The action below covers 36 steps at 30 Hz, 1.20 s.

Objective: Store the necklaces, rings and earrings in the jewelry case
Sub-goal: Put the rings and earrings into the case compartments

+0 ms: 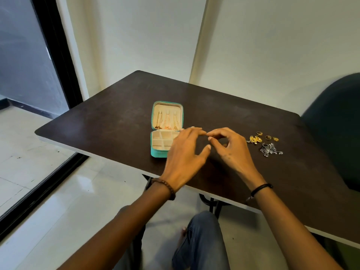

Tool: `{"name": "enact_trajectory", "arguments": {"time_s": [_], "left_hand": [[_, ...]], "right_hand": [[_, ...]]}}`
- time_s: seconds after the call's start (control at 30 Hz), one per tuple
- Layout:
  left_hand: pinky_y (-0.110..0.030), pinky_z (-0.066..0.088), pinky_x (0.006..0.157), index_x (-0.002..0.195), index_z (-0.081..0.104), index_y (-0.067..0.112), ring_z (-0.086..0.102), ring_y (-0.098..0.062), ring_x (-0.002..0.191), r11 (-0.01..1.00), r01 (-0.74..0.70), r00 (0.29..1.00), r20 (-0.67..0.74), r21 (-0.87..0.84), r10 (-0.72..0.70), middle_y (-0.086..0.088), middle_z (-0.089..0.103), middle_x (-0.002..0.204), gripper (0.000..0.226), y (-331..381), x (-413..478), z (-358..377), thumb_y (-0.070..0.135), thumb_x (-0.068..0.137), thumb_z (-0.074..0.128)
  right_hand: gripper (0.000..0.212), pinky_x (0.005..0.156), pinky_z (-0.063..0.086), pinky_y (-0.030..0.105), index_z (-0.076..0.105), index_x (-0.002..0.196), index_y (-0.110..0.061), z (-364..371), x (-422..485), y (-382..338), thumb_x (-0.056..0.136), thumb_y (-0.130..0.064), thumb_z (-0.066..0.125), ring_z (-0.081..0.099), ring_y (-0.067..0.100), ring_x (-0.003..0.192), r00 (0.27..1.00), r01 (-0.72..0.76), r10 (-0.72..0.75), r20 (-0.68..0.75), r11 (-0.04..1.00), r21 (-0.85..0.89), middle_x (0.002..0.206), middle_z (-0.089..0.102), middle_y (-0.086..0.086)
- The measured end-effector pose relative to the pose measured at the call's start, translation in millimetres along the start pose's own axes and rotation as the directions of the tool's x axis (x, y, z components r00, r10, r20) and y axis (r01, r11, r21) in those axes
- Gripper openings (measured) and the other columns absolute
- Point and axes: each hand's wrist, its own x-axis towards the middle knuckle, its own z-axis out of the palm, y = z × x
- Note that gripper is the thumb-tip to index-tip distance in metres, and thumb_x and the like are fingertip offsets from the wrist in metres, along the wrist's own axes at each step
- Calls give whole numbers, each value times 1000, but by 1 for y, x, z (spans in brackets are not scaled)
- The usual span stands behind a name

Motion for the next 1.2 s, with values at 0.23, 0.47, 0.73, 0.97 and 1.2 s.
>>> {"name": "enact_trajectory", "arguments": {"time_s": [0.23,0.47,0.73,0.97,1.2], "left_hand": [[-19,37,89,126,56,21,44,-9,124,1000,10,990,141,-28,-6,4,54,130,35,32,37,64,31,93,61],[-32,41,102,127,59,15,47,-17,128,996,90,965,248,-20,-82,-1,56,135,35,31,93,124,29,95,60],[-21,46,95,123,65,9,60,-16,112,973,175,957,259,-148,-133,-5,66,121,28,31,153,182,18,98,57],[-32,50,98,112,73,15,63,-16,110,981,129,979,175,-147,-102,-3,71,117,20,22,171,202,17,96,61],[-34,52,95,116,72,21,65,-13,109,990,44,980,196,-137,-16,2,73,114,25,18,169,205,29,93,67]], "right_hand": [[15,80,47,13,76,101,-21,-45,1,50,92,-13,68,63,1,92,996,-56,49,-76,994,-89,99,69,-10],[12,76,43,8,76,102,-15,-91,21,110,91,-16,71,66,7,90,949,-249,197,-248,947,-201,99,72,-4],[16,83,58,36,76,102,-12,-110,55,155,94,-22,66,69,19,93,899,-394,299,-320,872,-290,100,75,5],[19,77,59,40,78,85,-21,-107,72,164,89,-39,74,67,21,92,885,-465,403,-234,808,-363,84,74,1],[9,75,60,41,78,83,-20,-102,71,155,88,-27,74,68,19,84,900,-434,380,-212,818,-378,80,72,-1]]}}
